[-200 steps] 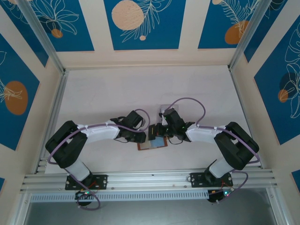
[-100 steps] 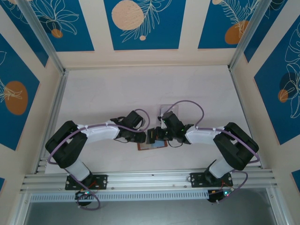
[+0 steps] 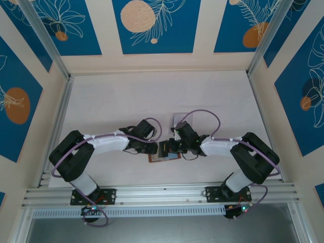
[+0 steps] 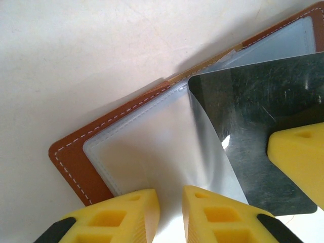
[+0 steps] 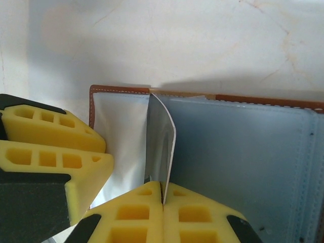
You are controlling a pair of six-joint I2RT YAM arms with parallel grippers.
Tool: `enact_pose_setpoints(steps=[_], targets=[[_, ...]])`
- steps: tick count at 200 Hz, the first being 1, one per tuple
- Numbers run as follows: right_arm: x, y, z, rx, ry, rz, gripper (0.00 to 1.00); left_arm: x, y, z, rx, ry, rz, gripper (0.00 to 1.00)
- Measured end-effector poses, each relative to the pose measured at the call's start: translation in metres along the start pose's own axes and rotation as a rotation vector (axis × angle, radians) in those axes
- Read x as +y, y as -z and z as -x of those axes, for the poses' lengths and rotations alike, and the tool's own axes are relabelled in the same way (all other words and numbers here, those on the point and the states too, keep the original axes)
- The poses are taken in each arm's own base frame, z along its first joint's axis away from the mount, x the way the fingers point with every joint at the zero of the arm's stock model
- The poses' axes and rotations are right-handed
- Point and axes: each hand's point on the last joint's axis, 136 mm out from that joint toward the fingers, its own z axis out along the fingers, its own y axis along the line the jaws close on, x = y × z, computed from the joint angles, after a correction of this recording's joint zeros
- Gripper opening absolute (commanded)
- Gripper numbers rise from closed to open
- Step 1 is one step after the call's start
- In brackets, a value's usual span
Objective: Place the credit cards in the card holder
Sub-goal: Insert the credit card into the card slot.
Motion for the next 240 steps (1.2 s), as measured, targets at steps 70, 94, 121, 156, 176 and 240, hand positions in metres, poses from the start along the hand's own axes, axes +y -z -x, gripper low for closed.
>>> enact_pose_setpoints(steps=[70, 94, 121, 156, 176, 240], targets=[[-0.003, 0.000, -0.006, 0.034, -0.008, -0.012, 0.00, 0.000, 0.000, 0.000, 0.000, 0.000, 0.000, 0.23], [-0.004, 0.000, -0.009, 0.045, -0.010, -0.016, 0.00, 0.000, 0.000, 0.000, 0.000, 0.000, 0.000, 0.24], [-0.002, -0.002, -0.010, 0.068, -0.002, -0.014, 0.00, 0.000, 0.000, 0.000, 0.000, 0.000, 0.000, 0.23], [0.002, -0.004, -0.008, 0.093, 0.018, -0.012, 0.00, 0.000, 0.000, 0.000, 0.000, -0.001, 0.000, 0.23], [0.004, -0.005, -0.008, 0.103, 0.023, -0.005, 0.00, 0.000, 0.000, 0.000, 0.001, -0.001, 0.000, 0.23], [0.012, -0.015, -0.011, 0.101, 0.001, 0.052, 0.06, 0.000, 0.000, 0.000, 0.000, 0.000, 0.000, 0.23]])
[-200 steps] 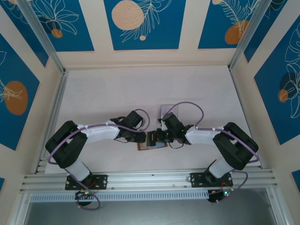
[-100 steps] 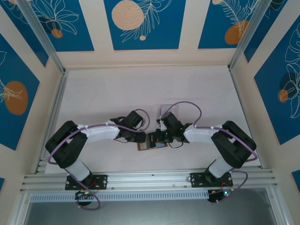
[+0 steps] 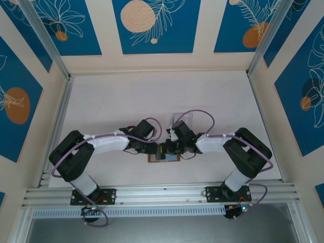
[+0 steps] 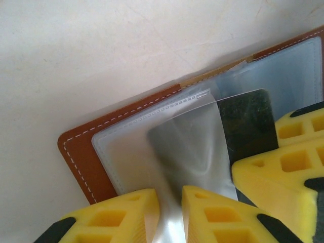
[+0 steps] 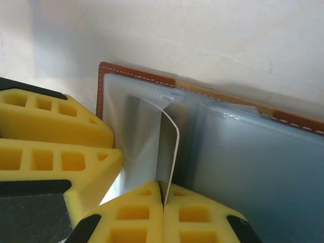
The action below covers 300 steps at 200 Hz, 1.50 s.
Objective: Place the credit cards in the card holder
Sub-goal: Insert the credit card into the card slot.
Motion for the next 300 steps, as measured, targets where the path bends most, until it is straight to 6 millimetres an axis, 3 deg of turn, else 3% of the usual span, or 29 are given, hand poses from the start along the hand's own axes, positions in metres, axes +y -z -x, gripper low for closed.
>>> enact_pose_setpoints(steps=[51, 85, 118, 141, 163, 189, 236, 275, 300], targets=[[0.000, 0.004, -0.004, 0.007, 0.001, -0.009, 0.29, -0.001, 0.001, 0.000, -0.003, 0.002, -0.002, 0.24], [-0.006, 0.018, -0.016, 0.044, 0.010, -0.049, 0.37, -0.001, 0.002, 0.000, -0.008, 0.001, -0.005, 0.24], [-0.012, 0.038, -0.025, 0.072, 0.013, -0.083, 0.38, -0.005, 0.004, -0.001, -0.004, -0.006, -0.027, 0.26], [-0.012, 0.046, -0.024, 0.075, 0.018, -0.097, 0.29, -0.008, 0.009, -0.007, 0.014, -0.003, -0.052, 0.27], [-0.011, 0.050, -0.017, 0.067, 0.028, -0.118, 0.11, -0.009, 0.019, -0.010, 0.008, 0.003, -0.086, 0.27], [-0.011, 0.049, -0.007, 0.057, 0.038, -0.154, 0.02, -0.006, 0.034, -0.007, -0.023, 0.018, -0.102, 0.19], [-0.017, 0.038, -0.001, 0.076, 0.044, -0.238, 0.00, 0.012, 0.030, -0.014, 0.001, 0.036, -0.062, 0.08], [-0.018, 0.028, -0.003, 0.095, 0.063, -0.277, 0.00, 0.023, 0.010, -0.025, 0.068, 0.050, -0.024, 0.06], [-0.022, 0.022, -0.004, 0.109, 0.062, -0.298, 0.00, 0.022, 0.009, -0.021, 0.057, 0.043, -0.030, 0.06]])
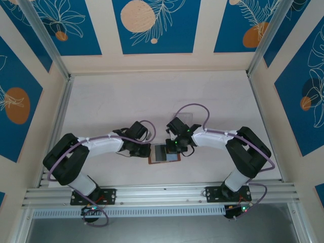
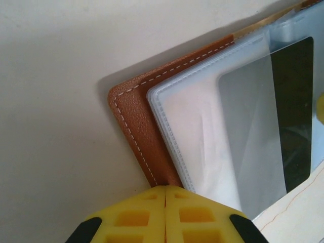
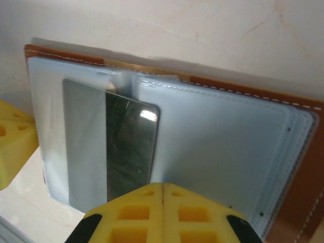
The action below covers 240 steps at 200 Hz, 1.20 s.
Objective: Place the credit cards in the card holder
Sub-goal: Insert the credit card into the card slot.
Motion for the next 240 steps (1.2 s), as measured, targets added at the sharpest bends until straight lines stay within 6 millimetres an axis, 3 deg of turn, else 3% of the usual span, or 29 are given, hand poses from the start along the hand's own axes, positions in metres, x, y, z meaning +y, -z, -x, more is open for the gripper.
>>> enact_pose_setpoints(steps=[130, 199, 240], targets=[[0.023, -0.014, 0.001, -0.002, 0.003, -0.004, 0.00, -0.004, -0.006, -0.001, 0.007, -0.004, -0.009, 0.06], [0.027, -0.005, 0.009, 0.005, 0.041, -0.042, 0.13, -0.005, -0.006, 0.000, -0.001, -0.002, -0.014, 0.06], [0.025, 0.012, 0.020, -0.011, 0.081, -0.071, 0.22, -0.010, -0.009, 0.004, -0.033, -0.004, -0.038, 0.06]])
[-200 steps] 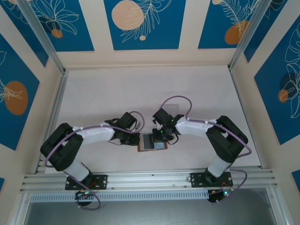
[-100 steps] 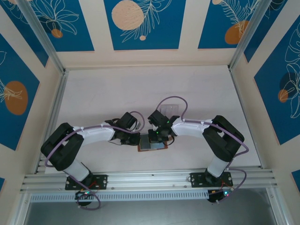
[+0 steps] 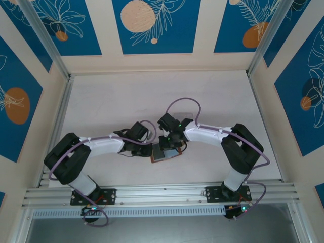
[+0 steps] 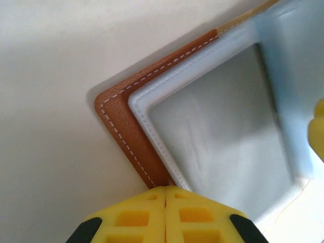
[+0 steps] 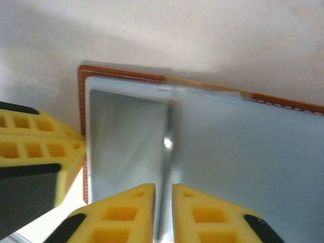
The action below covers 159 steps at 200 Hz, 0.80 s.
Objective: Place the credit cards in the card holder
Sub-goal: Insert the credit card into the card slot.
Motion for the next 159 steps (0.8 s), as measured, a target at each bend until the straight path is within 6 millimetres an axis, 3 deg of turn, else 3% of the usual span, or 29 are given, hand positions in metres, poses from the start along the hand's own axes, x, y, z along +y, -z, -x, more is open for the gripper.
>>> enact_pose_setpoints(steps=[26, 59, 123, 159], targets=[[-0.009, 0.016, 0.009, -0.031, 0.018, -0.030, 0.25, -0.005, -0.002, 0.003, -0.023, -0.016, -0.021, 0.06], [-0.024, 0.022, 0.018, -0.045, 0.028, -0.082, 0.30, -0.005, -0.003, 0.004, -0.025, -0.017, -0.023, 0.06], [-0.051, -0.012, 0.013, 0.034, 0.032, -0.203, 0.32, -0.005, -0.003, 0.004, -0.025, -0.017, -0.023, 0.06], [-0.052, -0.014, 0.013, 0.028, 0.040, -0.222, 0.25, -0.005, -0.003, 0.004, -0.025, -0.017, -0.023, 0.06]])
